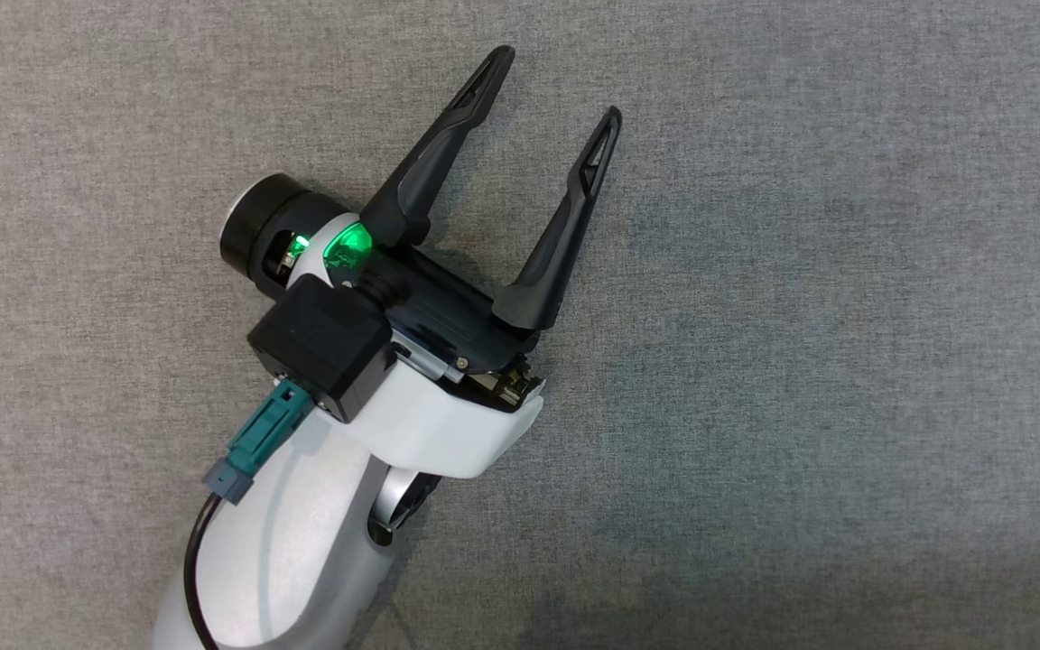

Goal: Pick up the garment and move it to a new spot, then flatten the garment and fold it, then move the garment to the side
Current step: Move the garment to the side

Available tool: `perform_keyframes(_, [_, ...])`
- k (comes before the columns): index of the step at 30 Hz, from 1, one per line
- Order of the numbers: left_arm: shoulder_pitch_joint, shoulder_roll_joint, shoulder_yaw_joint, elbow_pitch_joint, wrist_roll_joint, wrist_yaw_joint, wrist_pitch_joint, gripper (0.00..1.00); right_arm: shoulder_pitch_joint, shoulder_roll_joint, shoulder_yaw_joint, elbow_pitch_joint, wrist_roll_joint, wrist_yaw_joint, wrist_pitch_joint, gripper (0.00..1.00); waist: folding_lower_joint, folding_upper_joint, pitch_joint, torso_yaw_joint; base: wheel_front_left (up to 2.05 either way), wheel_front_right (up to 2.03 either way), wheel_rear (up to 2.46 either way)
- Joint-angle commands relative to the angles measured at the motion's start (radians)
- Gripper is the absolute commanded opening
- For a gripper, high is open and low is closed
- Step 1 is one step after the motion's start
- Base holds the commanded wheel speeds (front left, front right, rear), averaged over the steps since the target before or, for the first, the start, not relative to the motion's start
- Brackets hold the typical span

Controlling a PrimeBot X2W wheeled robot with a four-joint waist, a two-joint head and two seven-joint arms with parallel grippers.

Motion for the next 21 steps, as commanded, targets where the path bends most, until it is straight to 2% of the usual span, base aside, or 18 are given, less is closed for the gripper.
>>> perform_keyframes(1, [-0.009, 0.004, -0.001, 0.000, -0.008, 0.006, -0.002, 1.00, -0.013, 0.004, -0.005, 0.021, -0.008, -0.001, -0.004, 0.00, -0.0001, 0.0000, 0.000, 0.002, 0.00, 0.00, 0.00])
perform_keyframes(3, [-0.008, 0.004, -0.007, -0.003, -0.016, 0.009, -0.002, 1.00, -0.026, 0.011, -0.009, 0.042, -0.034, -0.001, -0.023, 1.00, -0.0001, 0.0000, -0.002, 0.006, 0.00, 0.00, 0.00])
perform_keyframes(6, [-0.001, 0.004, -0.006, -0.006, -0.034, 0.019, -0.002, 1.00, -0.055, 0.022, -0.024, 0.086, -0.071, -0.001, -0.040, 1.00, -0.0001, 0.0000, -0.011, 0.009, 0.00, 0.00, 0.00])
perform_keyframes(13, [0.025, 0.004, -0.008, 0.006, -0.052, 0.028, -0.002, 1.00, -0.087, 0.073, -0.021, 0.152, -0.138, -0.001, 0.003, 1.00, -0.0001, 0.0000, -0.078, 0.014, 0.00, 0.00, 0.00])
perform_keyframes(21, [0.106, 0.004, 0.045, 0.015, -0.059, 0.046, -0.002, 1.00, -0.068, 0.268, -0.073, 0.150, -0.100, -0.001, -0.112, 1.00, -0.0001, 0.0000, -0.255, -0.006, 0.00, 0.00, 0.00])
